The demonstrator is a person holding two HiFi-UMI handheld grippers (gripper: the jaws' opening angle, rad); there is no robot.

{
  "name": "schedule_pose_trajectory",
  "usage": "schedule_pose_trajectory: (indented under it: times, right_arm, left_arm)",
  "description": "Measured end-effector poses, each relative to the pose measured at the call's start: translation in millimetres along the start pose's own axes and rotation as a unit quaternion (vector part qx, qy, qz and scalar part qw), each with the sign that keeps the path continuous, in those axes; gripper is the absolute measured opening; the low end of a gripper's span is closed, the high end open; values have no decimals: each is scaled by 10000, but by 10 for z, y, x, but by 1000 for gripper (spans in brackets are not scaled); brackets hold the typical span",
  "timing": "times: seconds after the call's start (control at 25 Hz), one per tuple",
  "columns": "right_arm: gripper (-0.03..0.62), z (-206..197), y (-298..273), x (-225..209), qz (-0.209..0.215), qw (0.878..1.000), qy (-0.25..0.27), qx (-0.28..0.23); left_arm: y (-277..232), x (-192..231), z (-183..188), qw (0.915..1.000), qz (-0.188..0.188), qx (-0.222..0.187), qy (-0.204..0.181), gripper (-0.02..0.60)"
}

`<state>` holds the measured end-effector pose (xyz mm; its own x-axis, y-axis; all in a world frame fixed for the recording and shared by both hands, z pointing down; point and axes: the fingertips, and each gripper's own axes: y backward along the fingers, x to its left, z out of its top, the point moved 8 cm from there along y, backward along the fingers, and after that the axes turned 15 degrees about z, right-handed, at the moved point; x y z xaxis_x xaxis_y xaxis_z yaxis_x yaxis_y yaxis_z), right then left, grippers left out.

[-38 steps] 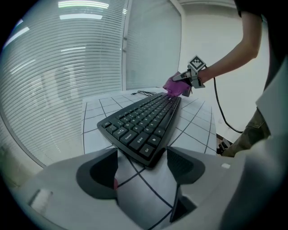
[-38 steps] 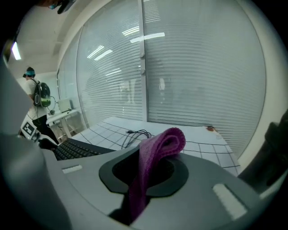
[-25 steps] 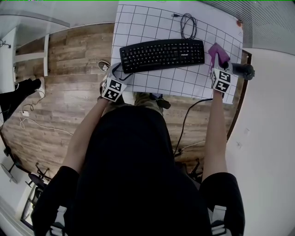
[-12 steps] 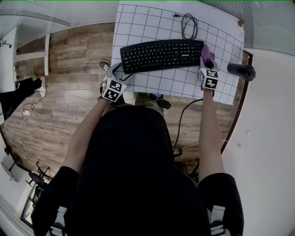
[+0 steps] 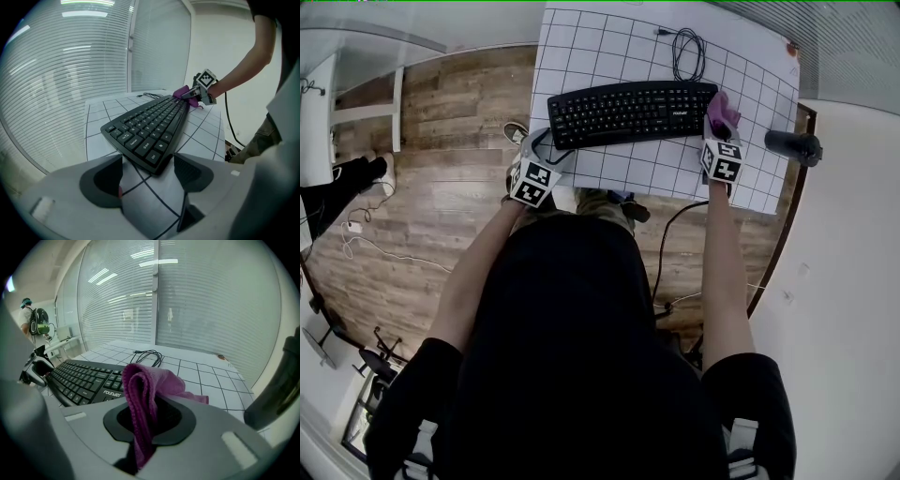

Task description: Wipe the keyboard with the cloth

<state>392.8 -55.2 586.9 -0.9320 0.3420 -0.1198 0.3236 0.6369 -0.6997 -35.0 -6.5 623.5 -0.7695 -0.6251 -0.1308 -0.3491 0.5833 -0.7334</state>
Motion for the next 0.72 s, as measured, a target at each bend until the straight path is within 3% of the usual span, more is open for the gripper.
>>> schedule_pose_trajectory:
  times: [0.72]
  right_arm:
    - [63,4,-53,168,89,9998,-131,-135]
  left_arm:
    - [4,9,2,10000,2,-14,6,325]
